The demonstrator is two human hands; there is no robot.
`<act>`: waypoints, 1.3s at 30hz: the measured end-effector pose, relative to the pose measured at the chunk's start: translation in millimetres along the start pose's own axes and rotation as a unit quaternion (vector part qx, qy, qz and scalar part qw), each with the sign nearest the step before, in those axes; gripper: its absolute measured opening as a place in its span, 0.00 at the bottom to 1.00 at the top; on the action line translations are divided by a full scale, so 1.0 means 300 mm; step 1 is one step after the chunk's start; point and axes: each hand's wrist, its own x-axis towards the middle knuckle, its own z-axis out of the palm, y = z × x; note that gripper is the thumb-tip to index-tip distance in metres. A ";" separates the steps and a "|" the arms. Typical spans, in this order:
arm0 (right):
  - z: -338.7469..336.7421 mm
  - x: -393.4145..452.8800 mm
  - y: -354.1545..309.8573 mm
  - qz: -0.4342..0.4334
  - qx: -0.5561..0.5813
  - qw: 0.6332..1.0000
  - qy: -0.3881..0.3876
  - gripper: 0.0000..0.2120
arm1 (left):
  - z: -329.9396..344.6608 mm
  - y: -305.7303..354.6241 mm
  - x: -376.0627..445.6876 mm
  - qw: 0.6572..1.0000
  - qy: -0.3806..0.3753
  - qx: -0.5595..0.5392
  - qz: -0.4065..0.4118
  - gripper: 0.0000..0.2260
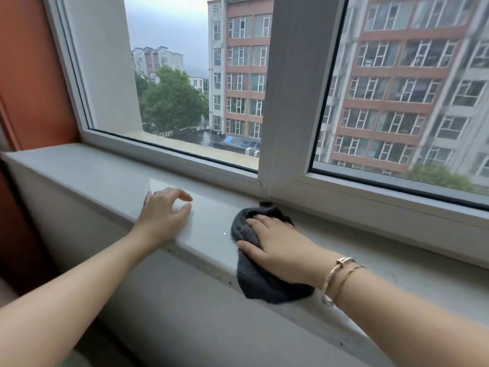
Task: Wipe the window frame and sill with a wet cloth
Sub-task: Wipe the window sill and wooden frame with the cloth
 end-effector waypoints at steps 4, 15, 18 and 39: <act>-0.033 -0.112 0.059 -0.006 -0.003 1.000 0.000 0.33 | 0.028 0.012 0.013 0.999 0.040 0.018 -0.012 0.09; -0.117 -0.385 0.246 0.011 -0.024 0.997 -0.072 0.43 | 0.056 0.052 -0.005 0.995 0.075 0.060 0.008 0.09; -0.117 -0.382 0.247 0.014 -0.015 0.997 -0.073 0.42 | 0.053 0.061 -0.004 0.996 0.055 0.067 0.012 0.09; -0.176 -0.603 0.281 -0.038 -0.111 0.985 -0.125 0.43 | 0.116 0.283 -0.108 0.996 -0.035 0.035 0.074 0.06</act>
